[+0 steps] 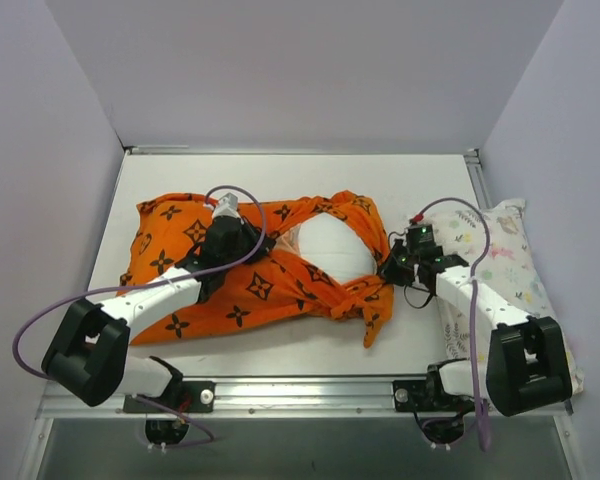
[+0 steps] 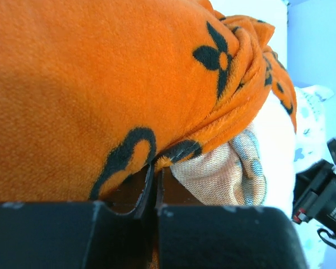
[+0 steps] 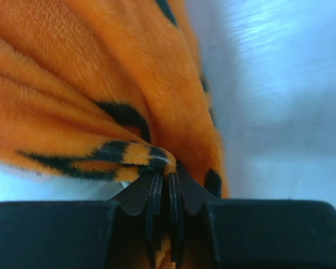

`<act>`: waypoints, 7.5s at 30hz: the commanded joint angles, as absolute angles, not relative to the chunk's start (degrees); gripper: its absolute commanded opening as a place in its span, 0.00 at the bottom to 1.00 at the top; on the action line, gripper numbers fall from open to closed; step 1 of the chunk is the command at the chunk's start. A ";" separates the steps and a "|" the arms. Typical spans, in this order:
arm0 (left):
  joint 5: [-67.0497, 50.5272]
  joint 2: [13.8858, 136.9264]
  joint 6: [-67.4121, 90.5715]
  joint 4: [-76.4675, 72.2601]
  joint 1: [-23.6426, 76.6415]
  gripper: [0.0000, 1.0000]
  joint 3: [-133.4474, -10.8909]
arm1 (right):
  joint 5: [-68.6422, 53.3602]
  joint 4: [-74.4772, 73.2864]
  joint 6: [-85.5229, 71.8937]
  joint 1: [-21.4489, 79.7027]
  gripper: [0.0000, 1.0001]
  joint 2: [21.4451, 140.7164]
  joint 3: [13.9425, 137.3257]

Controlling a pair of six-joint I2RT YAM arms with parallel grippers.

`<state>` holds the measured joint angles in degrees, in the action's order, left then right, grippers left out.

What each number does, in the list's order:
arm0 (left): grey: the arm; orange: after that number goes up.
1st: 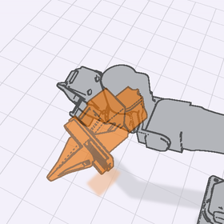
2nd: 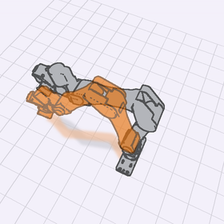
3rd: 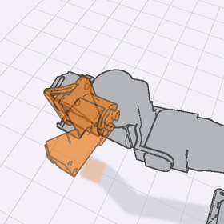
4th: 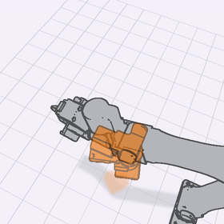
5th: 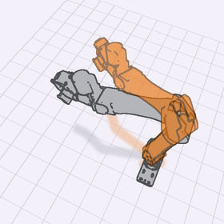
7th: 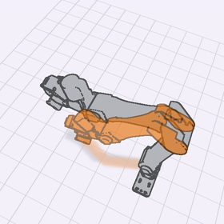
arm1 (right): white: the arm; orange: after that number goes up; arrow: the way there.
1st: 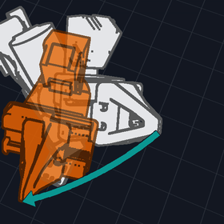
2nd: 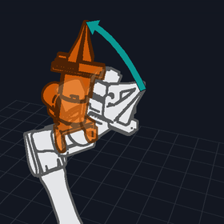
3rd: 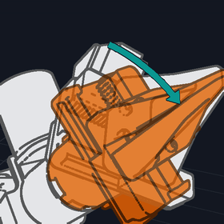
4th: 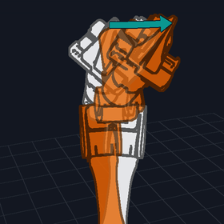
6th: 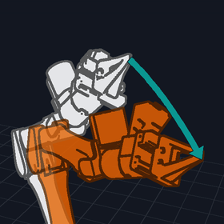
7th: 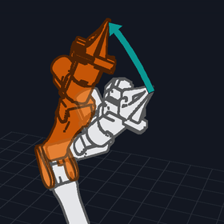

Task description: Remove the pillowcase from the pillow

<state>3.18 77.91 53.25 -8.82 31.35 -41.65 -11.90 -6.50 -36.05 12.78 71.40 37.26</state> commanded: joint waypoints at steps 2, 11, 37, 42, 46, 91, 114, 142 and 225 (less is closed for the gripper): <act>13.69 82.09 44.84 4.21 34.18 0.00 -41.47 | -14.05 2.61 -39.11 16.52 0.00 77.34 33.40; 19.15 80.86 35.52 16.87 40.43 0.05 -54.30 | -34.15 34.24 -49.98 16.61 0.00 75.76 28.04; 20.65 80.33 23.29 34.80 41.92 0.67 -80.85 | -37.09 43.16 -55.29 20.30 0.00 73.30 34.37; 21.09 80.24 23.03 35.24 45.34 0.70 -84.37 | -35.25 40.35 -53.44 20.92 0.00 73.39 34.54; 21.53 81.30 25.21 34.89 50.09 0.71 -86.92 | -34.02 38.59 -52.56 21.09 0.00 73.57 34.19; 18.09 112.61 39.54 30.23 45.18 0.00 -94.91 | -11.25 -6.68 -35.25 22.32 0.00 64.60 41.04; 18.30 82.62 47.02 23.56 26.37 0.00 -86.40 | -11.25 -1.94 -35.51 9.67 0.00 71.36 32.34; -0.53 74.00 43.42 11.07 45.96 0.00 -54.84 | -9.42 -1.06 -21.99 28.55 0.84 58.61 44.90; 2.74 92.11 40.79 -6.17 57.13 0.03 -79.35 | -30.59 11.17 -43.24 14.68 0.00 57.04 31.11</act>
